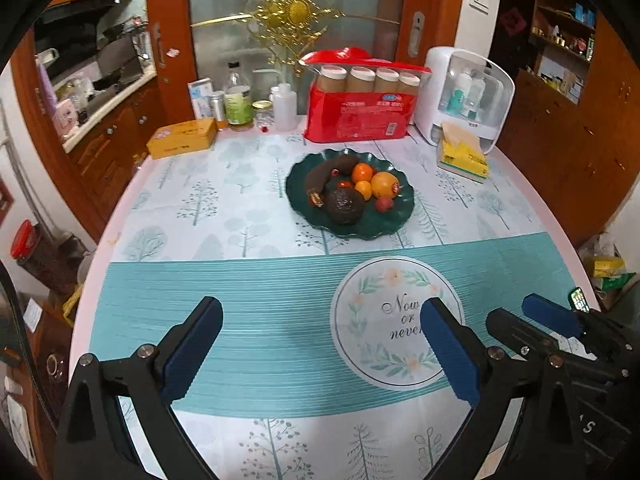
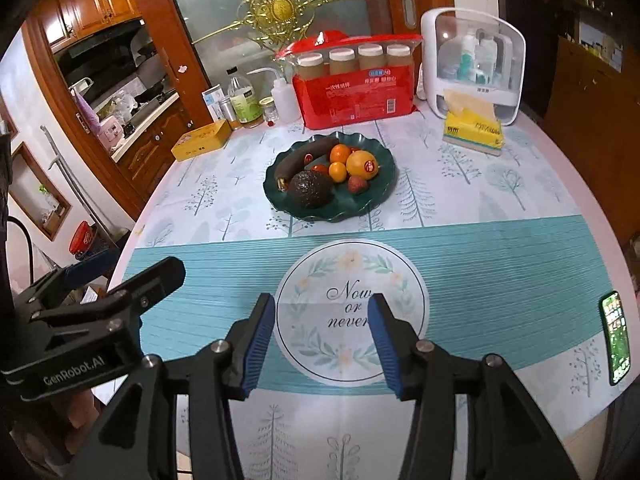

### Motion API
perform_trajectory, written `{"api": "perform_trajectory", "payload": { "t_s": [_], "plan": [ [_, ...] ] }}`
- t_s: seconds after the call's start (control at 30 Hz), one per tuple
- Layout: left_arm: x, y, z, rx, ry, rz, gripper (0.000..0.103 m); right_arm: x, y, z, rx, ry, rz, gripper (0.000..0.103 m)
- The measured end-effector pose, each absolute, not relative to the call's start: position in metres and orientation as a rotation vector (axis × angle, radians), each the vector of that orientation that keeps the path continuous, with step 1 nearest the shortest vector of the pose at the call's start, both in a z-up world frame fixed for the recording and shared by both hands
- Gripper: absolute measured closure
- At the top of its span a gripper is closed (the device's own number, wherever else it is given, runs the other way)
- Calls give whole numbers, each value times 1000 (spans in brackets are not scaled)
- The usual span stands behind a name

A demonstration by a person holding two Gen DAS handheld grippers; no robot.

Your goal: Organize fruits

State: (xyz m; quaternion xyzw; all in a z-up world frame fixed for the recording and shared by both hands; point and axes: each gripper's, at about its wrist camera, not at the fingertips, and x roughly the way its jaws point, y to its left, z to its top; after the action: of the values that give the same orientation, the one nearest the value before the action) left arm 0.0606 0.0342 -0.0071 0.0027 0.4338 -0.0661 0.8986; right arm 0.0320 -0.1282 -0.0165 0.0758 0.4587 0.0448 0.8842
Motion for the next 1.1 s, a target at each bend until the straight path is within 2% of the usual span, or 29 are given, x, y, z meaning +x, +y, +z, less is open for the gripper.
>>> {"api": "perform_trajectory", "payload": {
  "t_s": [0.57, 1.1],
  "plan": [
    [36, 38, 3, -26, 899, -18, 4, 16, -120, 3, 84, 914, 154, 52],
    [32, 25, 2, -14, 914, -67, 4, 18, -138, -8, 145, 968, 127, 52]
  ]
}}
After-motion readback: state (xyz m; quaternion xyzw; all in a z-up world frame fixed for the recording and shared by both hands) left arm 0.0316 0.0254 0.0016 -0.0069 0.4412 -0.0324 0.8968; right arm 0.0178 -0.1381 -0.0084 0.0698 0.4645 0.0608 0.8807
